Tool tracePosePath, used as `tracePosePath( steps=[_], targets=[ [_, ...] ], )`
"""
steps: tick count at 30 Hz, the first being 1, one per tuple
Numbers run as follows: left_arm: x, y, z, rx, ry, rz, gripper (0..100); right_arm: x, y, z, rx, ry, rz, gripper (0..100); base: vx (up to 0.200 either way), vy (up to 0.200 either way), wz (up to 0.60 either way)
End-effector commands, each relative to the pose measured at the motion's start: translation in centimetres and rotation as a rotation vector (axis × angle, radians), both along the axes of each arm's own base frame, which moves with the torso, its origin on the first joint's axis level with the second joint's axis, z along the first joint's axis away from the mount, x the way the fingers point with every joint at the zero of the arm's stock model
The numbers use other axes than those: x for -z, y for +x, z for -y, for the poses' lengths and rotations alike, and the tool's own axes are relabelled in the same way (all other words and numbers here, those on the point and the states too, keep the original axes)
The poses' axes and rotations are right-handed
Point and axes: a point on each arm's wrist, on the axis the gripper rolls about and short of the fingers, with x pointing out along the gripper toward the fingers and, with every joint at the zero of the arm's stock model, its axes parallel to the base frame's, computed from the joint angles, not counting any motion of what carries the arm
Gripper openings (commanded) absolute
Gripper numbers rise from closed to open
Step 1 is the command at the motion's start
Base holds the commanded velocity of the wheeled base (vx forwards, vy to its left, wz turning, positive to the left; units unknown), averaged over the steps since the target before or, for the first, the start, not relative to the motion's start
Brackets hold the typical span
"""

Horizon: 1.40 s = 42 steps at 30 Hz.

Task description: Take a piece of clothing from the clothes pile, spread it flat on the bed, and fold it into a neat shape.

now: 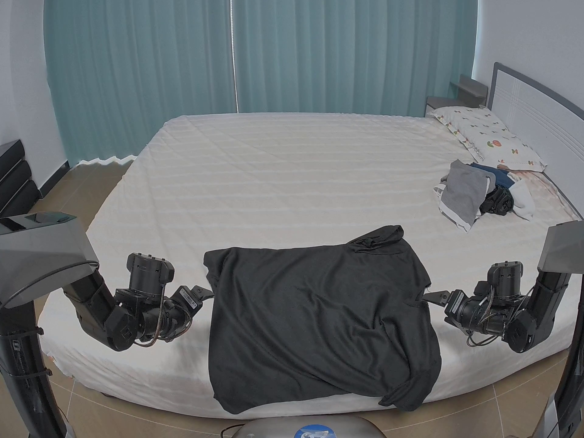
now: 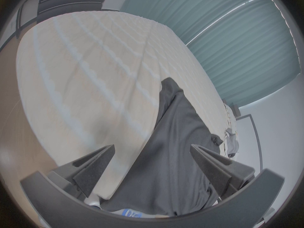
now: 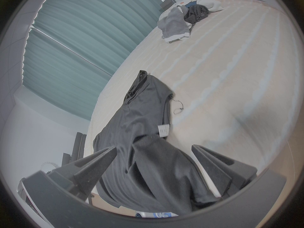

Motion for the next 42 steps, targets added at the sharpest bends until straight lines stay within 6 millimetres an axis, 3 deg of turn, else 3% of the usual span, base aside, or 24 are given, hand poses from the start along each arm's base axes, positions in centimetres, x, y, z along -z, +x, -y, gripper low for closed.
tracePosePath(
  steps=[1, 6, 13, 24, 29, 41, 42],
  targets=[
    [0.0, 0.3, 0.1, -0.002, -0.004, 0.007, 100, 0.1, -0.1, -0.2, -0.009, 0.0, -0.003, 100, 0.0, 0.0, 0.0],
    [-0.6, 1.2, 0.2, -0.012, -0.018, 0.041, 100, 0.1, -0.1, -0.3, -0.011, -0.001, -0.003, 100, 0.0, 0.0, 0.0],
    [-1.7, 5.0, 1.0, -0.063, -0.02, 0.15, 100, 0.6, -0.1, -0.4, -0.014, -0.002, -0.02, 100, 0.0, 0.0, 0.0],
    [2.7, 11.7, 2.3, -0.045, 0.05, 0.215, 100, 0.9, -0.1, -0.3, -0.006, -0.007, -0.027, 100, 0.0, 0.0, 0.0],
    [4.3, 11.9, 2.5, -0.02, 0.156, 0.208, 100, 0.9, 0.0, -0.1, 0.002, -0.006, -0.026, 100, 0.0, 0.0, 0.0],
    [4.5, 12.9, 2.5, -0.04, 0.166, 0.232, 100, 1.1, -0.1, -0.3, -0.005, -0.009, -0.034, 100, 0.0, 0.0, 0.0],
    [4.6, 13.0, 2.5, -0.04, 0.166, 0.234, 0, 1.1, -0.1, -0.3, -0.005, -0.009, -0.034, 100, 0.0, 0.0, 0.0]
  ],
)
